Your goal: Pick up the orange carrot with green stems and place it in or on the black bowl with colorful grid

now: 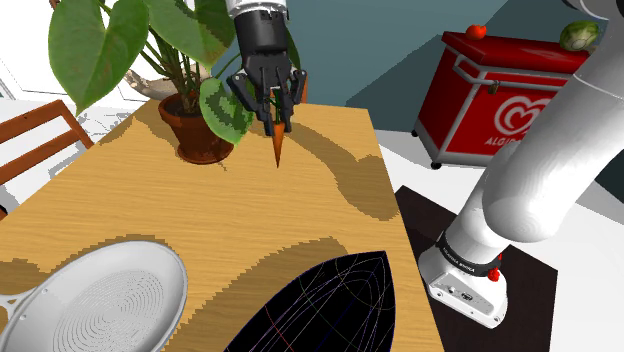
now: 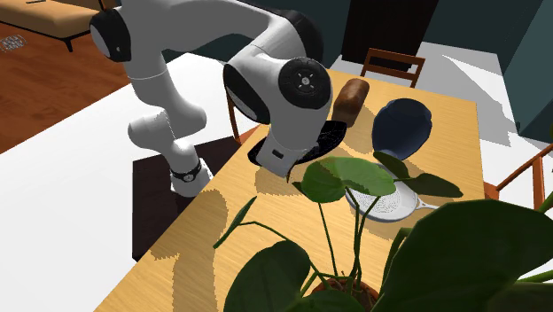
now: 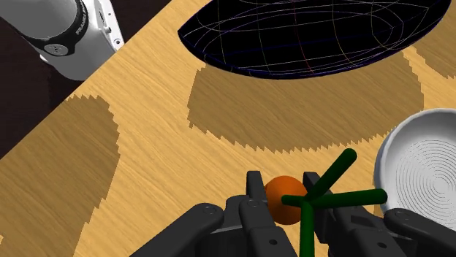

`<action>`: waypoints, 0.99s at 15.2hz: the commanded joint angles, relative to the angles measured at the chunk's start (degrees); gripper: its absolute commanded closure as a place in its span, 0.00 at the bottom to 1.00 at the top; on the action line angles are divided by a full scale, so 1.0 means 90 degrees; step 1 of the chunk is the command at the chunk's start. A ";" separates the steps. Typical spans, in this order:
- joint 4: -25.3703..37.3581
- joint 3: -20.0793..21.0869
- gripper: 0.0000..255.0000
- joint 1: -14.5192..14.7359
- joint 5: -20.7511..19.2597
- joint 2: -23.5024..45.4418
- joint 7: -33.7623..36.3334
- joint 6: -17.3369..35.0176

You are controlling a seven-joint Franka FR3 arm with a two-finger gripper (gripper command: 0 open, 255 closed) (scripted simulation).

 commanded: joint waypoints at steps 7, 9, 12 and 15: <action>-0.0832 0.0467 1.00 0.0442 0.0622 -0.0923 0.0749 0.0254; -0.0989 0.0608 1.00 0.0566 0.0792 -0.1123 0.0967 0.0320; -0.1170 0.0834 1.00 0.0756 0.1046 -0.1382 0.1314 0.0422; -0.1288 0.1082 1.00 0.0944 0.1292 -0.1588 0.1681 0.0533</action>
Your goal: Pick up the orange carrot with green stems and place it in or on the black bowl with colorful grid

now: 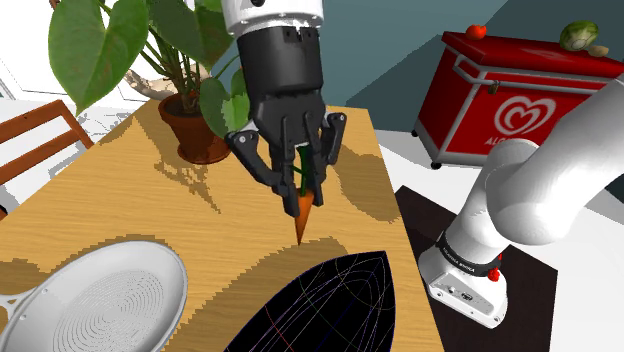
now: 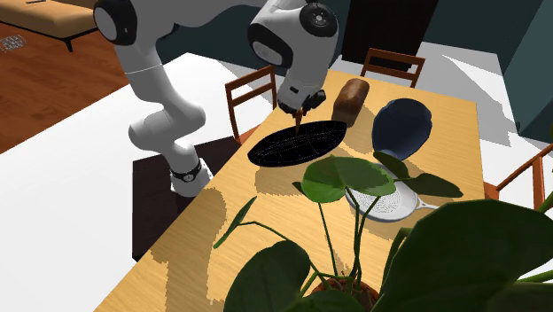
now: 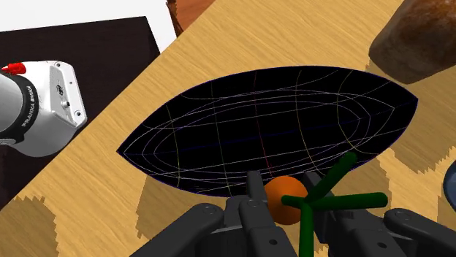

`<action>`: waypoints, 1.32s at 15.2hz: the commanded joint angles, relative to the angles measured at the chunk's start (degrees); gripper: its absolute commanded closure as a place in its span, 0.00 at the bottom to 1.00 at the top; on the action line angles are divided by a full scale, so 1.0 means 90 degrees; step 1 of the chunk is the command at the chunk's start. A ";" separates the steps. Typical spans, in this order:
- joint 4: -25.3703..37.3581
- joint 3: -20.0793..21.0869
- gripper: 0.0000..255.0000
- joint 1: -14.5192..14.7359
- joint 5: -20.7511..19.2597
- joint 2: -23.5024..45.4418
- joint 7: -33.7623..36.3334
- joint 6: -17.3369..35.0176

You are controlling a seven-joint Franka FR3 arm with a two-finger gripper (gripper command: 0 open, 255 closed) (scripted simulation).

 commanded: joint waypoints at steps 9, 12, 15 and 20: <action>-0.0362 0.0760 1.00 0.0472 0.0599 -0.0333 0.0902 0.0587; -0.0602 0.0811 1.00 0.0483 0.0627 -0.0331 0.0805 0.0812; -0.0830 0.0865 1.00 0.0493 0.0655 -0.0314 0.0711 0.1041; -0.1186 0.0965 1.00 0.0509 0.0701 -0.0254 0.0561 0.1433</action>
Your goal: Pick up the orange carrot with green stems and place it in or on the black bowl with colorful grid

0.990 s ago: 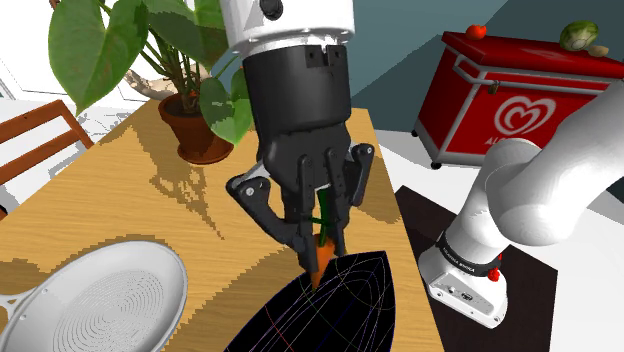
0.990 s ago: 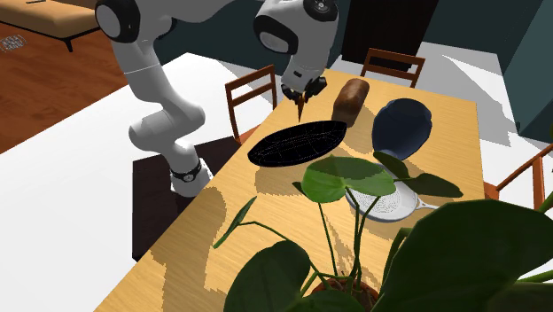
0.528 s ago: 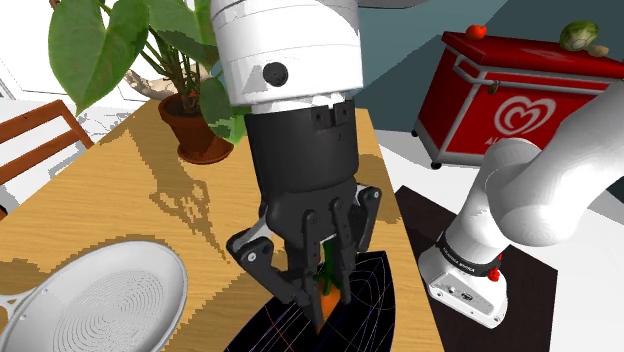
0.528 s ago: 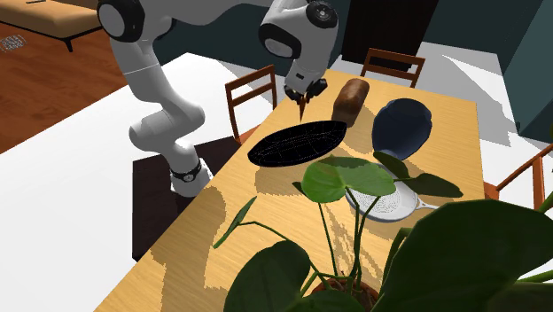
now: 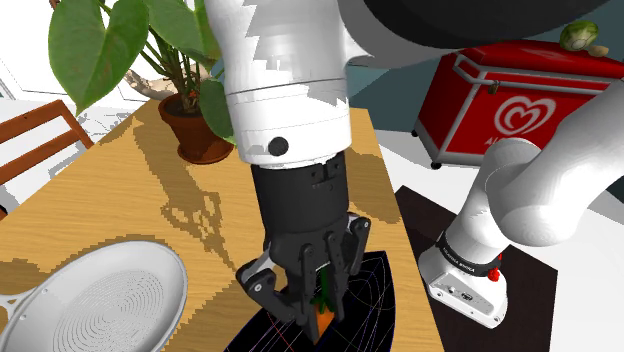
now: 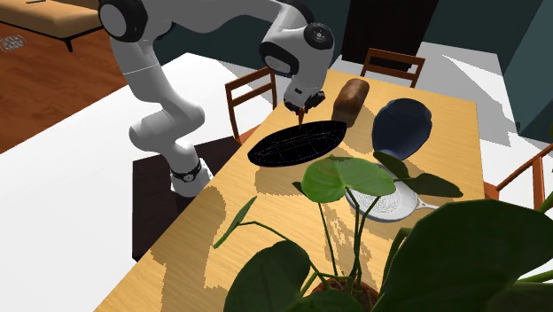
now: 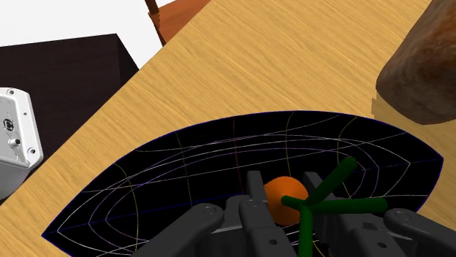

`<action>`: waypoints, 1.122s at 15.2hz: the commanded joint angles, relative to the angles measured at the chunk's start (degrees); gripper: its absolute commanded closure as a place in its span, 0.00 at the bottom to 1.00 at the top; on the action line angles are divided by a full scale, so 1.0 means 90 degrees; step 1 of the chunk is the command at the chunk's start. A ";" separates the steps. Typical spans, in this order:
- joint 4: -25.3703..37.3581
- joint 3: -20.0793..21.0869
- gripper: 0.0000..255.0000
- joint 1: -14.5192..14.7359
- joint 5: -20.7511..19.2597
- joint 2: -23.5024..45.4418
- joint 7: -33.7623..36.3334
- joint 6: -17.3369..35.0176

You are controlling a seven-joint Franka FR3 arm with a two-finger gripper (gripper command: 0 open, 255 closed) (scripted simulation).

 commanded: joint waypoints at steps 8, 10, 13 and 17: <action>-0.0301 0.0090 1.00 0.0010 0.0040 0.0074 -0.0133 0.0353; -0.0301 0.0090 1.00 0.0010 0.0040 0.0074 -0.0133 0.0353; -0.0300 0.0090 0.00 0.0010 0.0040 0.0074 -0.0133 0.0352; -0.0300 0.0090 0.00 0.0010 0.0040 0.0074 -0.0133 0.0352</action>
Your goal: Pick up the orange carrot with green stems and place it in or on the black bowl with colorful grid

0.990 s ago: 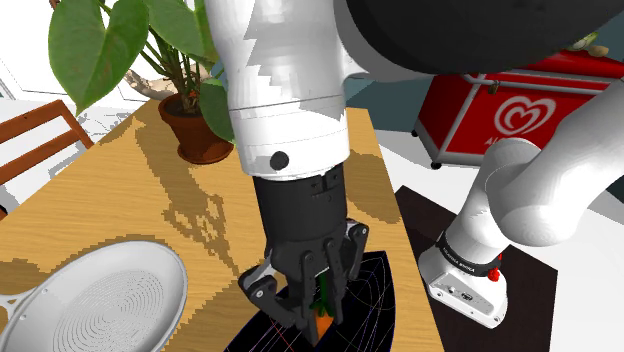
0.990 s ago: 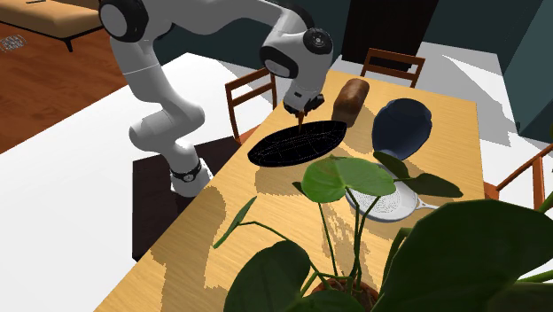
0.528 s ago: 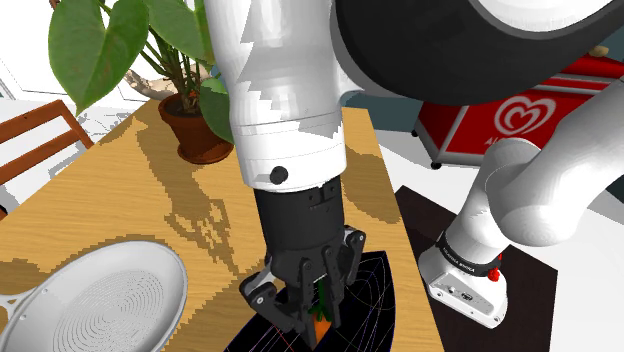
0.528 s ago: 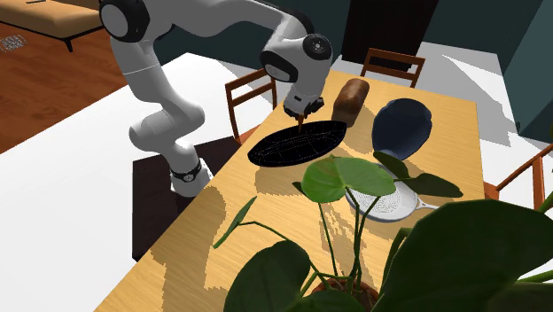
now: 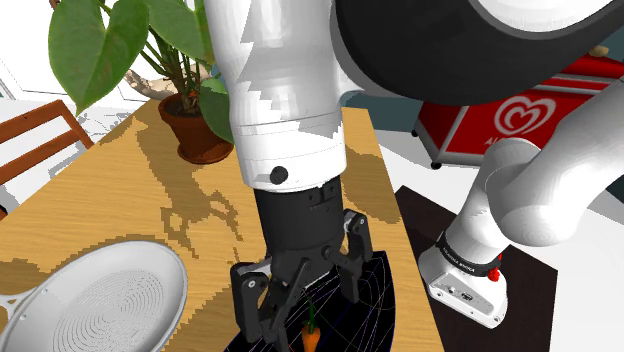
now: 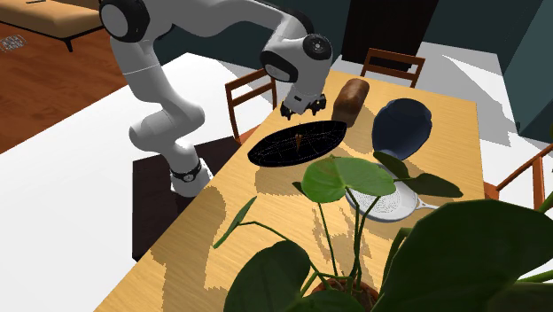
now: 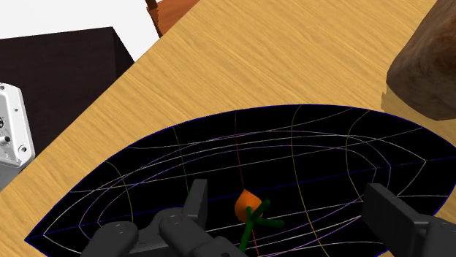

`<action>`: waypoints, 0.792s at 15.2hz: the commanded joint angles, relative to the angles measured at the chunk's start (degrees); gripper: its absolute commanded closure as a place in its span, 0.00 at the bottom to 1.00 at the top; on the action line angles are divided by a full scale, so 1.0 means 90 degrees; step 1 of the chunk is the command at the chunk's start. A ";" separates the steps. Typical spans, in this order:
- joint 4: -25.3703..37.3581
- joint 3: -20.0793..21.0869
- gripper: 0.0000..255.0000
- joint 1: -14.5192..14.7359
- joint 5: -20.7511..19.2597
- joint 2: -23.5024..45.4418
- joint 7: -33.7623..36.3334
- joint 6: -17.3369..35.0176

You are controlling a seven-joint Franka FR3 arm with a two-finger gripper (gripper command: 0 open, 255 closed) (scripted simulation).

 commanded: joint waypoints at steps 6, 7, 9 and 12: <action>0.0681 -0.0300 0.00 -0.0151 -0.0231 0.0016 0.0071 -0.0743; 0.0682 -0.0300 0.00 -0.0150 -0.0231 0.0017 0.0071 -0.0742; 0.0682 -0.0300 0.00 -0.0150 -0.0231 0.0017 0.0071 -0.0742; 0.0681 -0.0300 0.00 -0.0150 -0.0230 0.0016 0.0072 -0.0741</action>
